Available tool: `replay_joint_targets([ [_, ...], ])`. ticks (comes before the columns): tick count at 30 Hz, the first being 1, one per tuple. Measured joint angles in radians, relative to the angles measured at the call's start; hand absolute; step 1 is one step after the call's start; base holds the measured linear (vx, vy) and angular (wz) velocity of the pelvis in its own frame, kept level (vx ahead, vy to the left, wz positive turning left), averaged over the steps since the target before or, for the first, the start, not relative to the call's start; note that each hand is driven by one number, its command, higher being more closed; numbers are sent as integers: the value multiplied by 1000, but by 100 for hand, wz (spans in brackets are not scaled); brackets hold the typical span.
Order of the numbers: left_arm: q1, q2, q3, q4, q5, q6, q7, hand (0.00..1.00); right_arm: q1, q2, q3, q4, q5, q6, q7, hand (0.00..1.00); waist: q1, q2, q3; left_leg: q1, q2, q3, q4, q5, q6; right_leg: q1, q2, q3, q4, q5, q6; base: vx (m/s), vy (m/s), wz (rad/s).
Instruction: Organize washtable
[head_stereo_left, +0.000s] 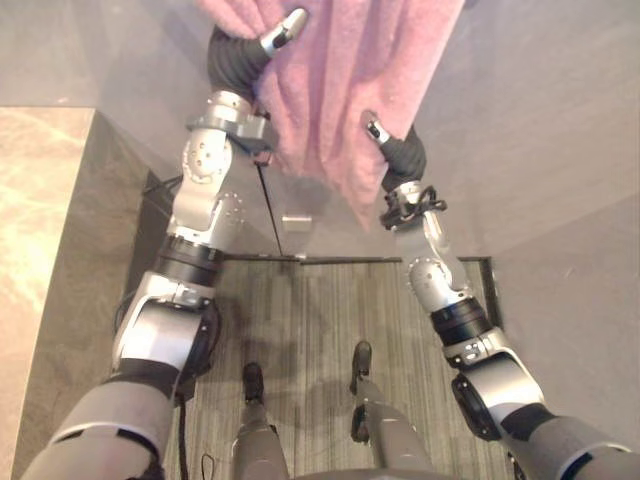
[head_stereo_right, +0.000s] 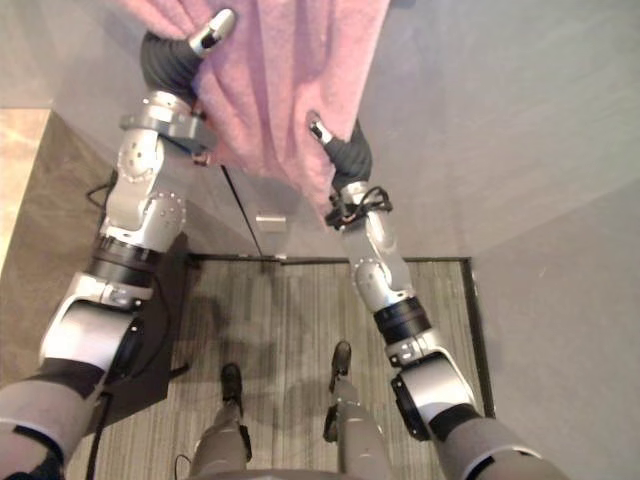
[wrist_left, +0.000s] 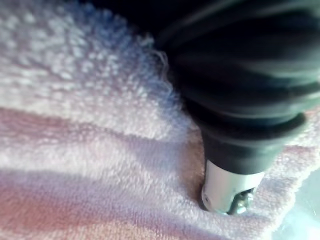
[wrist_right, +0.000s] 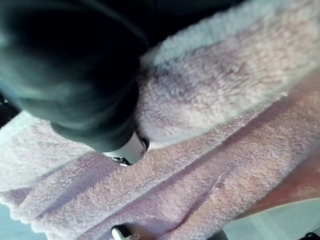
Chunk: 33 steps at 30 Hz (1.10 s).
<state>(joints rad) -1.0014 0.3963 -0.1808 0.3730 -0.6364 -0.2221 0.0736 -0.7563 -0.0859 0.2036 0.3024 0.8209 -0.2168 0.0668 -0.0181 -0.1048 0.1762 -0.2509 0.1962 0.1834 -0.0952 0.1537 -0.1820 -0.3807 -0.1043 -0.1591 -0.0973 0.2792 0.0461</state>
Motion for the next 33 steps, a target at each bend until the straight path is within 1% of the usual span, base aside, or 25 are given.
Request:
replay_joint_targets([
  [4,2,-24,16,-1,28,0,21,100,4,1,-4,0,-9,0,0,100,-2,1,0,5,2,1,-5,0,0,5,1,1,0,-1,1,79,71,0],
  [5,5,-34,31,-1,41,0,22,100,7,2,-6,0,-9,0,0,100,-3,1,0,6,2,1,-6,0,0,6,1,1,0,-9,11,71,60,0],
  [12,44,-40,38,-20,64,-3,19,100,43,1,-50,0,-8,-1,-1,100,-7,2,0,24,3,2,-6,0,0,23,3,2,0,-9,11,82,62,-1],
  [18,58,-41,47,-21,87,-7,15,100,51,1,-50,2,-5,-2,1,100,-11,3,-1,32,4,3,-6,-1,0,31,4,3,0,-11,13,82,68,-1],
  [22,85,-50,74,-27,102,-7,14,100,62,1,-50,8,2,-2,2,100,-15,15,-7,39,4,5,-7,-1,-1,37,4,5,0,-12,13,73,67,-1],
  [31,124,-51,87,-24,110,-4,8,100,85,-1,-72,26,-7,-1,11,100,-11,41,-32,44,11,4,-7,-2,-2,42,11,4,0,-17,12,78,66,0],
  [32,127,-51,89,-19,110,-2,1,0,87,-1,-72,32,-8,1,15,100,-10,41,-38,44,13,4,-7,-3,-3,42,13,4,0,-18,11,78,57,-1],
  [33,130,-51,96,-17,111,0,-5,0,89,-1,-72,34,-9,2,18,100,-11,41,-40,46,14,4,-7,-3,-3,43,14,4,0,-19,10,91,69,-1],
])
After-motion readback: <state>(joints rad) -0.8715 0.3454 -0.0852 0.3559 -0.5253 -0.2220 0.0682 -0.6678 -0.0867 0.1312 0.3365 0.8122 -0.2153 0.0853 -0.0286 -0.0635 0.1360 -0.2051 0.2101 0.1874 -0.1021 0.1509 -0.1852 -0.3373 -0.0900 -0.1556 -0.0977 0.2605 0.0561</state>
